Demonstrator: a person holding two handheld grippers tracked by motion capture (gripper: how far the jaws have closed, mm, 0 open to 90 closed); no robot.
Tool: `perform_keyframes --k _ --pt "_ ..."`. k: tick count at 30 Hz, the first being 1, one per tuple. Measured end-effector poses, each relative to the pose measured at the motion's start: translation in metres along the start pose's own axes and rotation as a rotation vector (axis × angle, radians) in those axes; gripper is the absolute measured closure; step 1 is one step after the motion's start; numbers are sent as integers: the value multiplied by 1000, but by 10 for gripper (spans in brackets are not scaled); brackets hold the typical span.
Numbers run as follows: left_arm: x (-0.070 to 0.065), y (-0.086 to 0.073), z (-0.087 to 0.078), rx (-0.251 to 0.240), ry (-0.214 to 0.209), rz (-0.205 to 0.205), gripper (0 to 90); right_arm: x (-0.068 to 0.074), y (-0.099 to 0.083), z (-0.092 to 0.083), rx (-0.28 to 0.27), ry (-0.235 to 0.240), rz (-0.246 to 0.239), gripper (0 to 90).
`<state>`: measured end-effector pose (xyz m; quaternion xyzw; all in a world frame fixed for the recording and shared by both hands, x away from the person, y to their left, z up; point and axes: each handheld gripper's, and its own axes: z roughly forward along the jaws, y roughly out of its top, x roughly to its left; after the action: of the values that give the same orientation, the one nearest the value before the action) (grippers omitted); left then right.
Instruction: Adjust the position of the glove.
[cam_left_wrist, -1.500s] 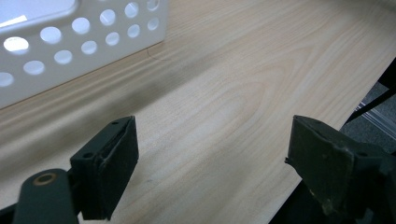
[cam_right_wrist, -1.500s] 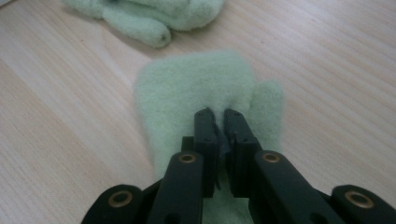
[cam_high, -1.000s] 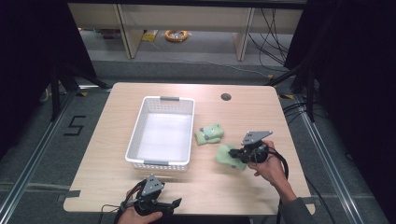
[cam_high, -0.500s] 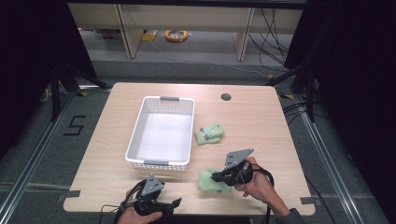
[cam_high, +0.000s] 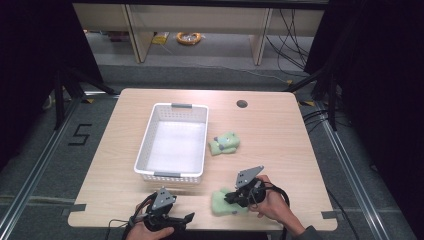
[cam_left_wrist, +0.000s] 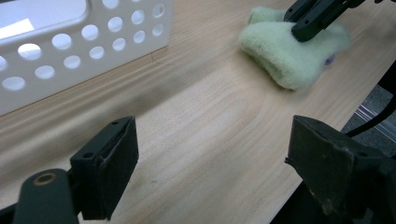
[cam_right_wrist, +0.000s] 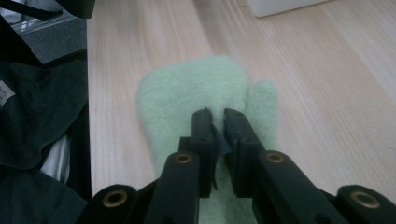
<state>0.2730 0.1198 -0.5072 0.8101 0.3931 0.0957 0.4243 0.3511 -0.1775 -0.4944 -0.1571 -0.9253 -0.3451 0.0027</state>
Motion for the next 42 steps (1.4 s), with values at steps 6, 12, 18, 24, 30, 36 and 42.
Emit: perform_keyframes --k 6,12,18,24,30,36,42 --pt "0 1 0 7 -1 12 157 -1 1 -2 -15 -11 42 653" --pt "2 0 -1 21 9 16 157 -7 5 -15 -48 -63 70 561" --pt "-1 0 2 -13 1 -10 157 -26 17 -35 -121 -173 98 515" --pt "-1 1 1 -14 3 -8 157 -48 33 -46 -126 -276 96 526" --pt "-1 1 2 -15 0 -12 157 -87 57 -45 -133 -370 125 570" --pt "1 0 0 -3 13 4 157 -121 71 -18 -96 -369 173 584" --pt "0 1 0 3 -2 7 157 -139 80 0 -49 -355 192 594"
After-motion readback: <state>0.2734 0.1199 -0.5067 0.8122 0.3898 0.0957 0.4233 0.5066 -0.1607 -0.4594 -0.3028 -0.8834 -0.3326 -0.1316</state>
